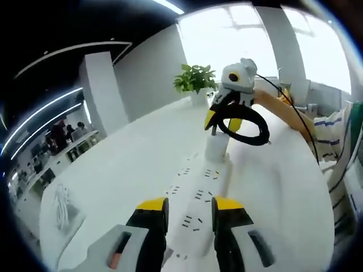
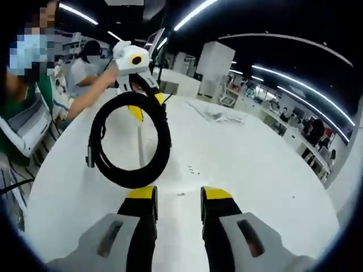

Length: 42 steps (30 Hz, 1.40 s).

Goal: Straighten the power strip on the desk, plug the charger into it

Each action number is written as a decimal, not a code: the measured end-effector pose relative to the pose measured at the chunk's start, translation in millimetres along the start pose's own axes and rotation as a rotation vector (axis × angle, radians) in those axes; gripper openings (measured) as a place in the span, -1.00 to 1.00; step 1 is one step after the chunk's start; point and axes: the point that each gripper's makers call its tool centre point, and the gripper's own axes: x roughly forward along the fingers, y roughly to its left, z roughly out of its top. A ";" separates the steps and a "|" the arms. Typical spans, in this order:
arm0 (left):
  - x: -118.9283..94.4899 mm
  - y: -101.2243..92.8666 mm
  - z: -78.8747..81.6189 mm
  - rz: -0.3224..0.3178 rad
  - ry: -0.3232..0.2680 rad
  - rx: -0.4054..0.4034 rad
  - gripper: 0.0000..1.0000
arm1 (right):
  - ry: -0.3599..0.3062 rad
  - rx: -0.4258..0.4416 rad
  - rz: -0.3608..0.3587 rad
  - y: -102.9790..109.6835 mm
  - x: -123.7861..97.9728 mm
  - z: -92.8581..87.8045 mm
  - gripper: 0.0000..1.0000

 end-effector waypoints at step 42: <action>-22.1 8.4 -55.5 0.001 0.193 -0.043 -0.52 | 0.060 0.113 0.075 18.3 33.2 -16.3 -0.42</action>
